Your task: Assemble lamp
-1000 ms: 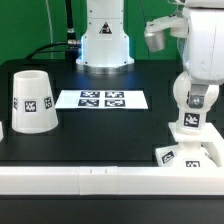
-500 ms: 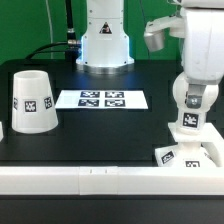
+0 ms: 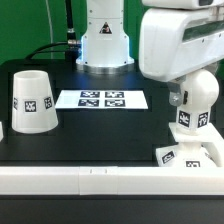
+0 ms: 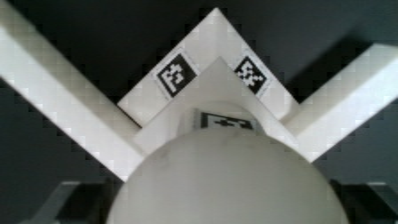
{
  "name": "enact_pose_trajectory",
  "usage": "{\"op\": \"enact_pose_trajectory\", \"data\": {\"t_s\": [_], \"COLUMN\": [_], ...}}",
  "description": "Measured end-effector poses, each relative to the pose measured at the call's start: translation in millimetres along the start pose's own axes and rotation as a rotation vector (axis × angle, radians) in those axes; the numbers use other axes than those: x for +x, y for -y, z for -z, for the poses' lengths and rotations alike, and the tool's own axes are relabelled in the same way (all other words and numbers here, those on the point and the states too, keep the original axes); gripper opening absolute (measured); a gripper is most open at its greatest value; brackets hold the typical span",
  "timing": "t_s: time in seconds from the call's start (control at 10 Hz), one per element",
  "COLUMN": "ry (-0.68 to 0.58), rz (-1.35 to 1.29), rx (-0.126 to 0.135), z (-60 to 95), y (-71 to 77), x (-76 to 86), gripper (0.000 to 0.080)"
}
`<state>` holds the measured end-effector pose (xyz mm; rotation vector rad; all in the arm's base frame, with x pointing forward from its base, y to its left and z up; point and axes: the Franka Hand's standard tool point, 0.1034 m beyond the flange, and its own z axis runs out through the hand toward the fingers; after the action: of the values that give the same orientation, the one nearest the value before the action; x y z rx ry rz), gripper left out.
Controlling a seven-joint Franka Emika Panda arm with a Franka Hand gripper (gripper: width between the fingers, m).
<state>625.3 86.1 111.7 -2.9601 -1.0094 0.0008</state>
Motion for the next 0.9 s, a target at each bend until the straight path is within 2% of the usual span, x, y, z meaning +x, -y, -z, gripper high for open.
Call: {"op": "enact_pose_trajectory", "data": {"t_s": [0.7, 0.9], "ry": [-0.003, -0.027], "rz": [-0.406, -0.669], "rx": [0.001, 0.030], "z": [0.0, -0.1], "y": [1.0, -0.7], "x": [0.9, 1.1], "gripper": [0.0577, 0.0577]}}
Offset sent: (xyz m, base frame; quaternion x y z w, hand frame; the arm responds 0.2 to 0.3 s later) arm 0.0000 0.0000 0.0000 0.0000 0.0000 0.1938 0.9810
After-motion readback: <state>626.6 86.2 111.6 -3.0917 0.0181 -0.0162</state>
